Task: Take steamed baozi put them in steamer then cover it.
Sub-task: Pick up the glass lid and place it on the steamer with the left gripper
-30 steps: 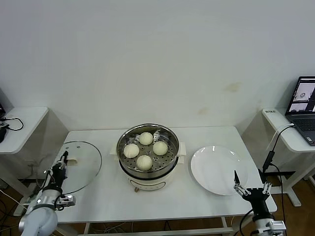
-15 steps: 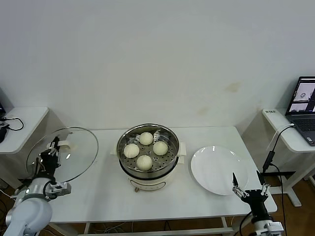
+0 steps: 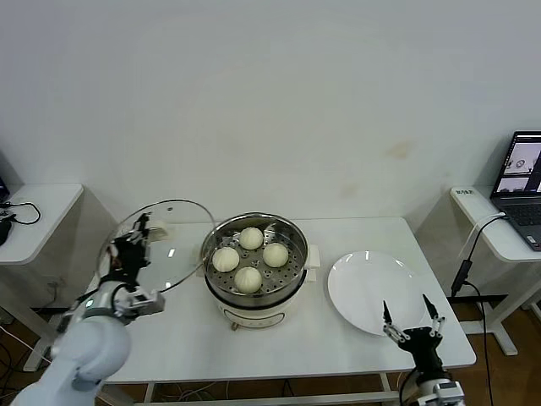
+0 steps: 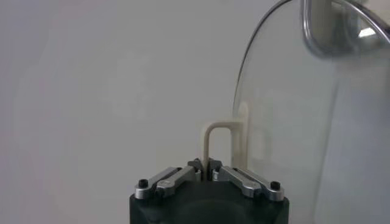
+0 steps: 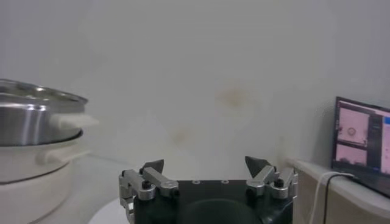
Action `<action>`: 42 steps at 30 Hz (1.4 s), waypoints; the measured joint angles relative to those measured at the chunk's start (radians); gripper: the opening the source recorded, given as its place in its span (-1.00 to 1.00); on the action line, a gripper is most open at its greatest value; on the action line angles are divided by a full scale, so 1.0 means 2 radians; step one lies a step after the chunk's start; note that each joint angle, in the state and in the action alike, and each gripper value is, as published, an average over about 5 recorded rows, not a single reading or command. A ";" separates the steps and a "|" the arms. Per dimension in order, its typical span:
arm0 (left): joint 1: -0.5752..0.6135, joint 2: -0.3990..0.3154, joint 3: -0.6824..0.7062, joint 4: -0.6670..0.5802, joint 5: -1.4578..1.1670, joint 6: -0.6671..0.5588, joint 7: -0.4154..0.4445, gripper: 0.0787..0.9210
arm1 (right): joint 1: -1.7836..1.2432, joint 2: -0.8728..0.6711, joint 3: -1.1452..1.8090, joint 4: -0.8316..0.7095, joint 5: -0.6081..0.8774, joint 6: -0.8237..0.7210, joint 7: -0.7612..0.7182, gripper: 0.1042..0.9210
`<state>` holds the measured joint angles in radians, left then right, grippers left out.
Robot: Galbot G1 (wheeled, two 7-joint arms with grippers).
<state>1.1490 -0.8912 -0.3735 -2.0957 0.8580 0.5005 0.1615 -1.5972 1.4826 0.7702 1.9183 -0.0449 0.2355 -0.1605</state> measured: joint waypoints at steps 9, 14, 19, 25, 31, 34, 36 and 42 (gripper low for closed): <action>-0.089 -0.049 0.101 0.035 0.059 0.027 0.039 -0.87 | 0.002 0.021 -0.016 -0.006 -0.040 -0.001 0.001 0.76; -0.125 -0.081 0.143 0.060 0.101 0.032 0.059 -0.87 | 0.004 0.029 -0.019 -0.008 -0.054 -0.003 0.002 0.76; -0.143 -0.117 0.170 0.084 0.144 0.032 0.076 -0.87 | 0.005 0.032 -0.018 -0.009 -0.062 -0.006 0.004 0.76; -0.152 -0.159 0.189 0.109 0.189 0.030 0.086 -0.87 | 0.005 0.033 -0.018 -0.013 -0.067 -0.007 0.006 0.76; -0.154 -0.194 0.196 0.131 0.224 0.024 0.087 -0.87 | 0.004 0.032 -0.018 -0.014 -0.069 -0.007 0.006 0.76; -0.153 -0.206 0.196 0.141 0.239 0.019 0.086 -0.87 | 0.003 0.030 -0.017 -0.014 -0.069 -0.007 0.007 0.76; -0.151 -0.213 0.195 0.146 0.247 0.016 0.085 -0.87 | 0.003 0.029 -0.017 -0.015 -0.068 -0.007 0.007 0.76; -0.143 -0.229 0.192 0.156 0.268 0.009 0.082 -0.87 | 0.003 0.029 -0.019 -0.016 -0.069 -0.007 0.007 0.76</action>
<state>0.8633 -1.3496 0.0105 -1.7828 1.3932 0.5195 0.3260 -1.5911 1.5407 0.7315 1.8863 -0.1831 0.2222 -0.1470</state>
